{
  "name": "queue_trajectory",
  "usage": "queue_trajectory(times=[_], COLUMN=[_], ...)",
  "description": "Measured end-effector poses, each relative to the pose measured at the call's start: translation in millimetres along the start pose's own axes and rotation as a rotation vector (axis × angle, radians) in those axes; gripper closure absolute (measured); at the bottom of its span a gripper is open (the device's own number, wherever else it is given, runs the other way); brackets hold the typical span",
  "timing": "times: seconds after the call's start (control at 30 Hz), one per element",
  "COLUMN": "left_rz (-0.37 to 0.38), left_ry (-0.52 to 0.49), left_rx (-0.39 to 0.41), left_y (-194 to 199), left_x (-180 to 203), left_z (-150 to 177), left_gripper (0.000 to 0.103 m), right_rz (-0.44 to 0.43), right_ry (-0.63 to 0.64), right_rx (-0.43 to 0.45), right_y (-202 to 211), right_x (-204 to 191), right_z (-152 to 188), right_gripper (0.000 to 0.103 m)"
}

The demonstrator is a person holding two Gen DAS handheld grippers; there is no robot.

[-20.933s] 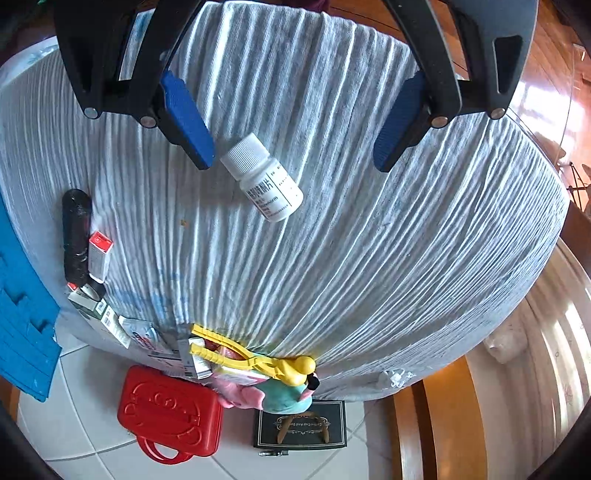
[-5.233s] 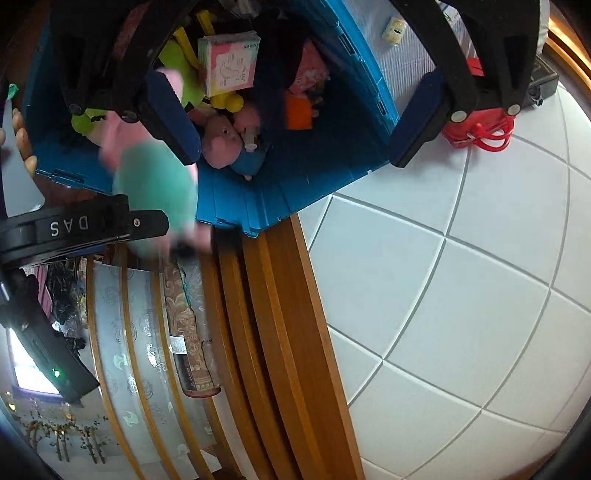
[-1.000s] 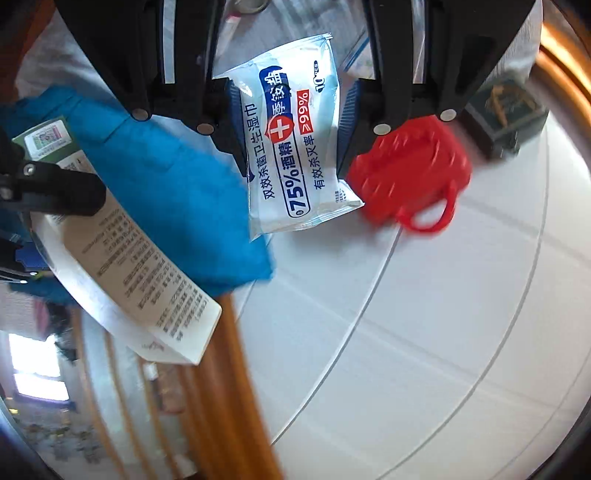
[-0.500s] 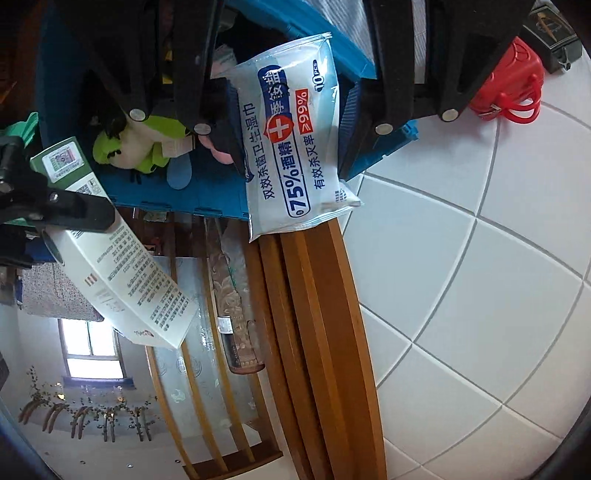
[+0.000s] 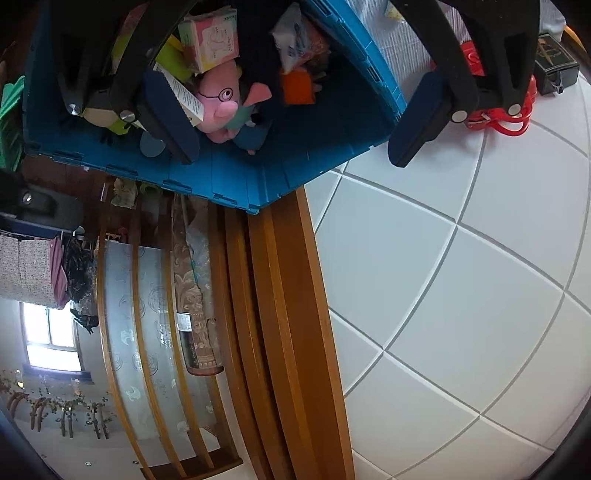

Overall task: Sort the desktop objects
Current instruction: 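Return both tools from the crate to the bed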

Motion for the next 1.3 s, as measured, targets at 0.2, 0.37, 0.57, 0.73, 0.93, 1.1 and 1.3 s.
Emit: queue_trajectory(times=[0.2,0.37,0.57,0.73,0.93,1.1,1.3], left_rz=[-0.056,-0.12,-0.183,-0.224,-0.253,-0.286,-0.337], left_ry=[0.002,-0.011,0.018,0.014,0.029,0.022,0.018], left_rx=[-0.001,0.015,0.05,0.064,0.059,0.039,0.007], left_y=[23.0,44.4,70.0,91.8,124.9,154.1,190.7], left_x=[-7.5,-13.1,-30.7,-52.7,-98.1,-145.5,-214.2], left_z=[34.7,53.9,68.5,81.8,101.4,118.5,151.2], left_gripper=[0.0,0.0,0.0,0.0,0.0,0.0,0.0], right_rz=[-0.067,-0.096,-0.159,-0.18,-0.204,-0.225,-0.246], right_ry=[-0.021,0.02,0.063,0.093,0.099,0.085,0.076], right_rx=[0.032,0.033,0.034,0.023,0.024,0.016,-0.007], right_y=[28.7,41.9,53.8,69.1,82.0,89.3,92.9], right_x=[-12.7,-31.7,-55.8,-85.7,-133.7,-184.6,-251.1], right_z=[27.0,45.9,63.2,77.0,86.7,96.6,115.5], right_gripper=[0.004,0.004,0.004,0.004,0.004,0.004,0.004])
Point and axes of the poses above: each gripper's, at about its wrist camera, not at the fingertips, and y roughly against the way its jaws point, x to its right, z to its underside, the point moved 2 cm from there along -y, roughly the way its jaws point, and after that the axes turned 6 degrees about y, right-handed, at the moved point
